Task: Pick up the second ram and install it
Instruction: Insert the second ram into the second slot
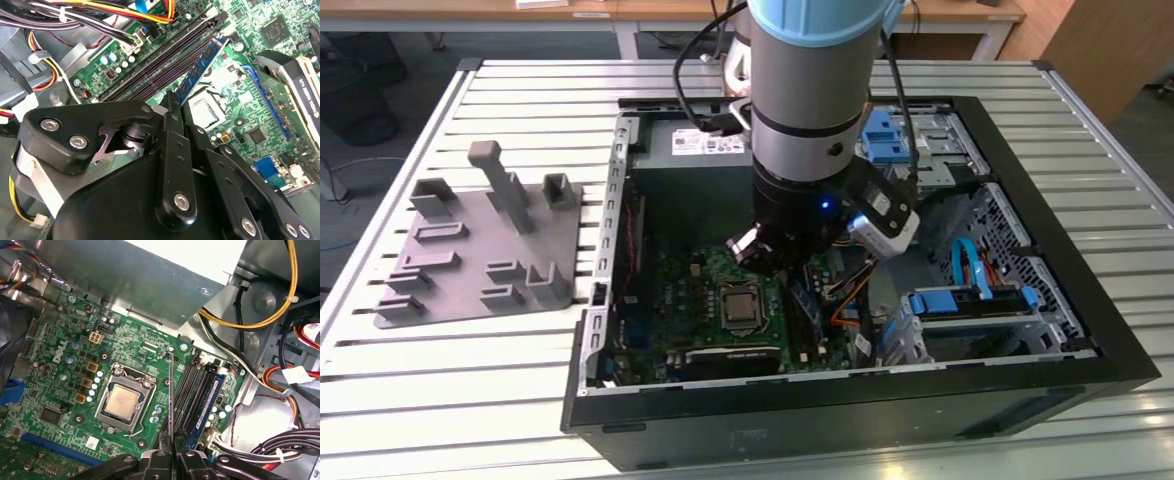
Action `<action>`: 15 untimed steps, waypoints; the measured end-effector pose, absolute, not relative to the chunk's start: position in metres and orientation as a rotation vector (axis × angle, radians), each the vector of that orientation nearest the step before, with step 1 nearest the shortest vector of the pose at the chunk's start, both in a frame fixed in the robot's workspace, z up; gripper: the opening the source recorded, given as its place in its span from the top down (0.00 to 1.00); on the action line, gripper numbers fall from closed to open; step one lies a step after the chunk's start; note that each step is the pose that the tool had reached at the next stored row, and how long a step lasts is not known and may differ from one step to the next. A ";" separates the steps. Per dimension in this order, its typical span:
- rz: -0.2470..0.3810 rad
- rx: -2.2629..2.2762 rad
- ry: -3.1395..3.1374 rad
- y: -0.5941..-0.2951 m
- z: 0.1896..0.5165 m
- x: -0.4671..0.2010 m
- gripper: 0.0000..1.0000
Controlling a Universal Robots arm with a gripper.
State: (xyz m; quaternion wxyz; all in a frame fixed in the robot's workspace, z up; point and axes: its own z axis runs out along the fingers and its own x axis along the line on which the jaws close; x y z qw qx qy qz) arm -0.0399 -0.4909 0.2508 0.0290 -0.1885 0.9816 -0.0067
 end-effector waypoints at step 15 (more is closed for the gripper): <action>-0.024 -0.461 3.050 -0.491 0.250 -0.040 0.86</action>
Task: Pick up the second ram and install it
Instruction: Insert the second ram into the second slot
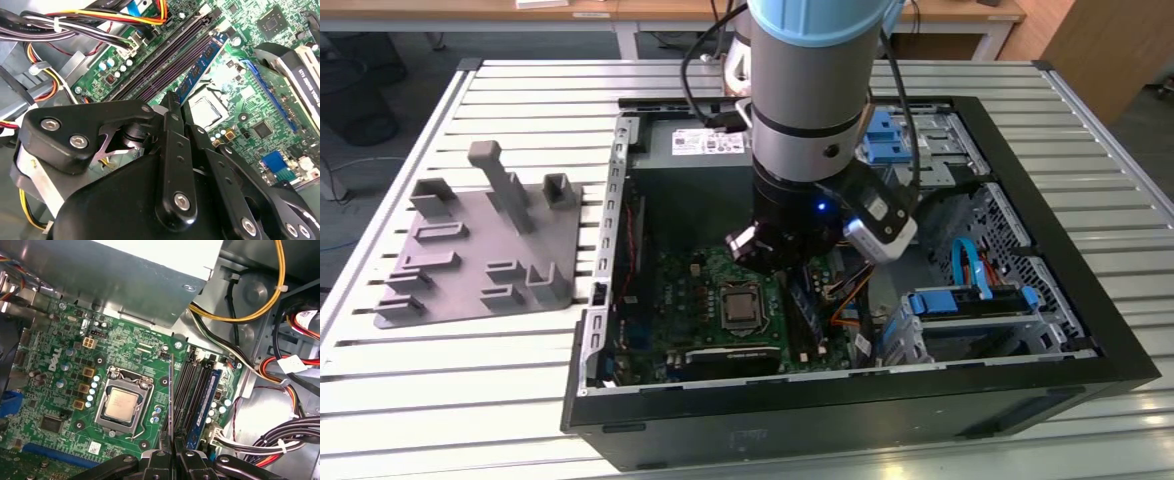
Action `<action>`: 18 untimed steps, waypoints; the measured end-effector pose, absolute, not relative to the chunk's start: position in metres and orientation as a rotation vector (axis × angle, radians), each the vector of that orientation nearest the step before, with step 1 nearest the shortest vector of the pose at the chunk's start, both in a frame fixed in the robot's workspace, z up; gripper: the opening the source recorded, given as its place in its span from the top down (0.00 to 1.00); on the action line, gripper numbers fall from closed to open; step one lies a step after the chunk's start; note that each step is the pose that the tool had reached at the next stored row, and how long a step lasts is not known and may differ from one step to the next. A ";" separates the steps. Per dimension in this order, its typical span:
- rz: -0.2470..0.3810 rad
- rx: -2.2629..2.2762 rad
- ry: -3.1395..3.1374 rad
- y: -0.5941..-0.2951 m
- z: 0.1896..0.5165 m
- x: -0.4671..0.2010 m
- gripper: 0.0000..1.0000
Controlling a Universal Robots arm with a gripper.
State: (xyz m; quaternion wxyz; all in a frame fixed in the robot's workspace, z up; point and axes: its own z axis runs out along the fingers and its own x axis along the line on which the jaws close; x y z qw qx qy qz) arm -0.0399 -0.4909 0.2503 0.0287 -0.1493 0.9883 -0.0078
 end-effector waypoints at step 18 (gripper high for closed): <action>-0.001 -0.231 3.075 -0.491 0.249 -0.040 0.86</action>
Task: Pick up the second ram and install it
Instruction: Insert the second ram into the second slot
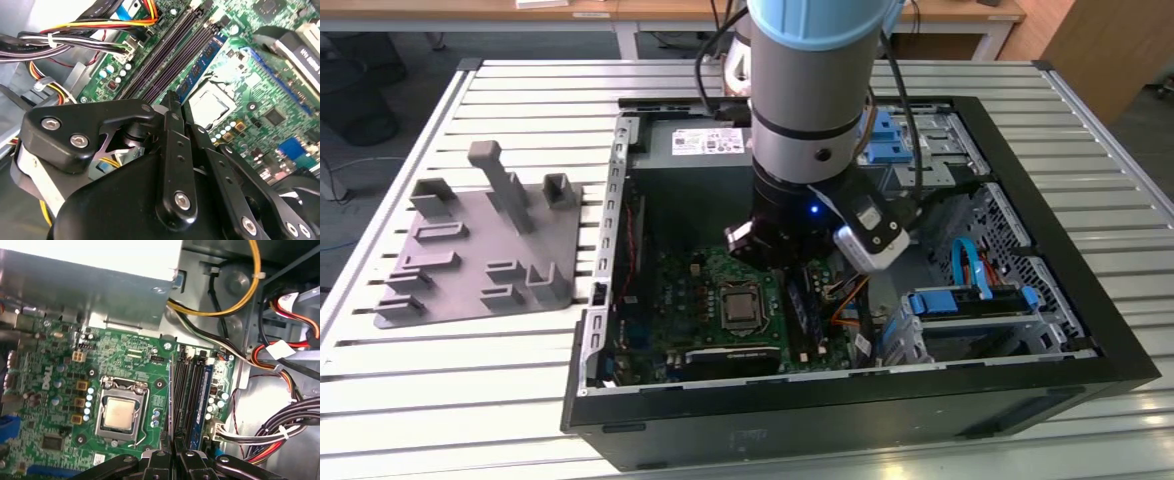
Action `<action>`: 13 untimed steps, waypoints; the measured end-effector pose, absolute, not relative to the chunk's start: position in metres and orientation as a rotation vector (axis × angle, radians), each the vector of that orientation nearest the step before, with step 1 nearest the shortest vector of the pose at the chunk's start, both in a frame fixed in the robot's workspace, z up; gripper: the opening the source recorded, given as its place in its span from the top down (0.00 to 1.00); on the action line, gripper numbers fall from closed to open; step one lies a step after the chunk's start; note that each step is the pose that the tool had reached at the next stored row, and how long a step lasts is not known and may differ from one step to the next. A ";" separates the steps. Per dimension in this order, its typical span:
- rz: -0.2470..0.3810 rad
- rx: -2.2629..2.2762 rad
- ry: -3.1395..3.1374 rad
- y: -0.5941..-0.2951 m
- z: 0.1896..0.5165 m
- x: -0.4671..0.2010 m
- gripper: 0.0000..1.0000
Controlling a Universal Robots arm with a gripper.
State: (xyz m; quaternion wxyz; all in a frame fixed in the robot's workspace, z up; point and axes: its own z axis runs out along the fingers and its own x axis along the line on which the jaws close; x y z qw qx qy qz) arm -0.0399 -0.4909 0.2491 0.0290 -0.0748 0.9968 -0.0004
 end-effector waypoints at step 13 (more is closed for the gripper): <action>0.013 0.079 3.081 -0.491 0.246 -0.040 0.86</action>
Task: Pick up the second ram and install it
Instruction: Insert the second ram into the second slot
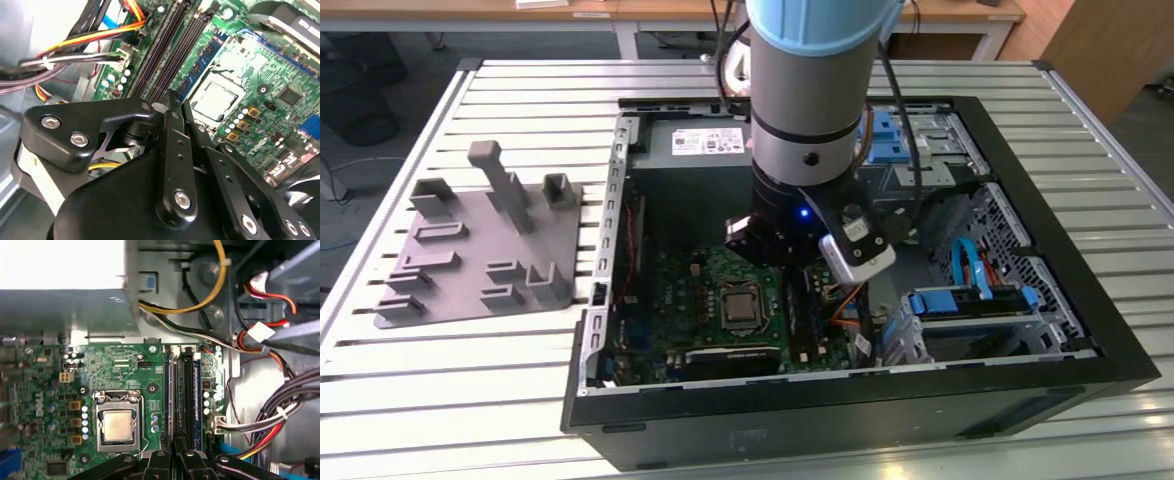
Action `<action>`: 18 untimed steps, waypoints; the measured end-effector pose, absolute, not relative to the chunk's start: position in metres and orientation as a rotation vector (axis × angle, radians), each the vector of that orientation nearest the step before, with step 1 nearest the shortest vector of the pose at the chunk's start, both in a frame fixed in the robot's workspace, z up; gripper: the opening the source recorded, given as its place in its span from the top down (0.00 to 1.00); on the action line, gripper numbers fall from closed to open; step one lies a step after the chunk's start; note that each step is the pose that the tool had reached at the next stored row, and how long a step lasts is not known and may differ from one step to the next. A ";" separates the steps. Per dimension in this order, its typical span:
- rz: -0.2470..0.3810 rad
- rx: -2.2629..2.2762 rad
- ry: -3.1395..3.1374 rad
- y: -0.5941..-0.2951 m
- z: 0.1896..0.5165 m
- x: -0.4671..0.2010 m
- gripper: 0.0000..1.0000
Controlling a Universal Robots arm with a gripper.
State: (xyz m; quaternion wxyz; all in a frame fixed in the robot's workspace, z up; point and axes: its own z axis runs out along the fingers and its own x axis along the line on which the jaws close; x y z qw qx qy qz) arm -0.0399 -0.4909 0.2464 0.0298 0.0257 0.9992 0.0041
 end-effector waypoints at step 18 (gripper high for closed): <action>0.007 0.280 3.069 -0.491 0.245 -0.040 0.86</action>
